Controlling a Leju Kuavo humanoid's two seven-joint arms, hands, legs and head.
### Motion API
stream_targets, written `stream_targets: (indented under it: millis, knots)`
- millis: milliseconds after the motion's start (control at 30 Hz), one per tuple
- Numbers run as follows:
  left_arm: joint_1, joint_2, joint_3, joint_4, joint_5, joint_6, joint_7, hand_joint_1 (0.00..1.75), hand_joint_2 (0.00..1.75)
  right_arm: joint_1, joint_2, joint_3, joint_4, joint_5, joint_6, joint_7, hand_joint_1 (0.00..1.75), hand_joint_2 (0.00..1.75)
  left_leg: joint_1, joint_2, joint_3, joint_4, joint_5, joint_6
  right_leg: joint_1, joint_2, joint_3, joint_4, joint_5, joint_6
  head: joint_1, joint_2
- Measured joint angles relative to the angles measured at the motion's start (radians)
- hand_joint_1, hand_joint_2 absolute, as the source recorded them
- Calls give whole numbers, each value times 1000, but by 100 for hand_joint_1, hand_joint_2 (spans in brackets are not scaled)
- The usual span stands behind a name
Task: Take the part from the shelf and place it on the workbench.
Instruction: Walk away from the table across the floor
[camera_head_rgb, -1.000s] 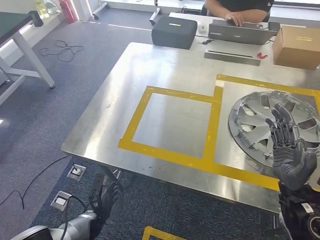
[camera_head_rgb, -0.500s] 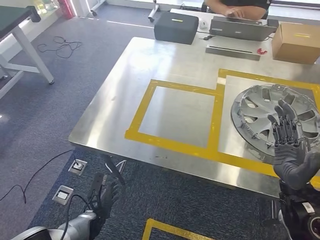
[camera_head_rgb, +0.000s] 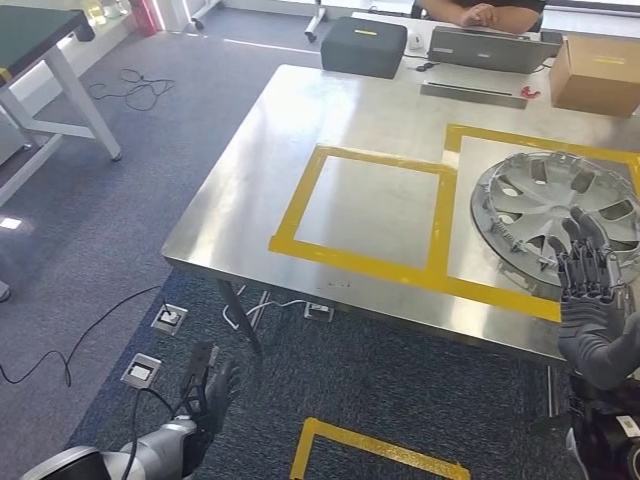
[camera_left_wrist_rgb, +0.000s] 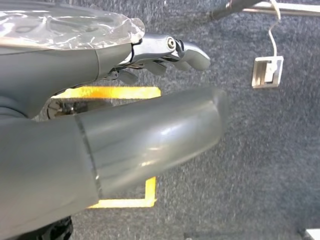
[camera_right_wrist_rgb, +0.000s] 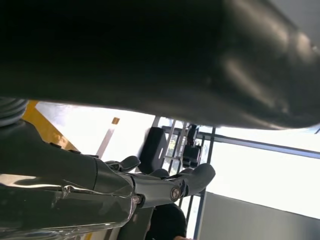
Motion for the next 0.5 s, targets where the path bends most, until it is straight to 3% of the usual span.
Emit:
stream_targets:
  millis: [33,67,167,200,233,267,333,400,433,500]
  knots:
    - [0,0,0,0,0,0,0,0,0,-1,1,-1,0,0,1,1,0,0,1,-2,-7,9,-12,-6,-2,-1,-8,-3,11,-6,2,0]
    - [0,1,0,0,0,0,0,0,0,-2,2,-1,0,-2,2,3,0,0,3,-3,-20,37,-46,-13,-6,-3,-19,-6,24,-12,1,0]
    - [0,1,0,0,1,0,0,0,0,-2,5,-1,0,-9,6,6,0,0,17,-6,-76,225,-201,-35,-7,-5,-62,-7,64,-21,-7,0]
    - [0,1,0,0,1,-1,0,0,0,-1,5,-1,0,-11,6,7,0,0,22,-5,-85,284,-218,-41,-8,-5,-79,-6,76,-20,-9,0]
    - [0,1,0,0,1,-1,0,0,0,-1,5,-1,1,-12,6,7,0,0,27,-5,-82,319,-210,-46,-8,-5,-96,-4,88,-17,-11,0]
    - [0,1,0,0,1,-2,0,0,0,0,5,-1,1,-12,6,7,0,0,32,-5,-64,320,-182,-50,-8,-5,-111,-2,98,-14,-12,0]
    - [-1,1,0,0,1,-3,0,0,0,0,5,-2,1,-15,7,7,0,0,40,-5,26,222,-133,-54,-9,-5,-138,7,115,-5,-15,0]
    - [-4,2,0,0,2,-3,0,0,0,-2,5,-5,0,-19,7,8,0,0,39,-8,131,68,-142,-47,-9,-6,-159,19,129,7,-17,0]
    - [-5,2,0,0,3,-3,0,0,0,-2,5,-7,0,-21,7,8,0,0,35,-10,160,20,-153,-39,-9,-6,-165,22,137,14,-16,0]
    - [-4,3,0,0,4,-3,0,0,0,1,5,-9,0,-28,8,10,0,0,28,-10,162,-6,-153,-17,-15,-6,-174,23,152,29,-13,0]
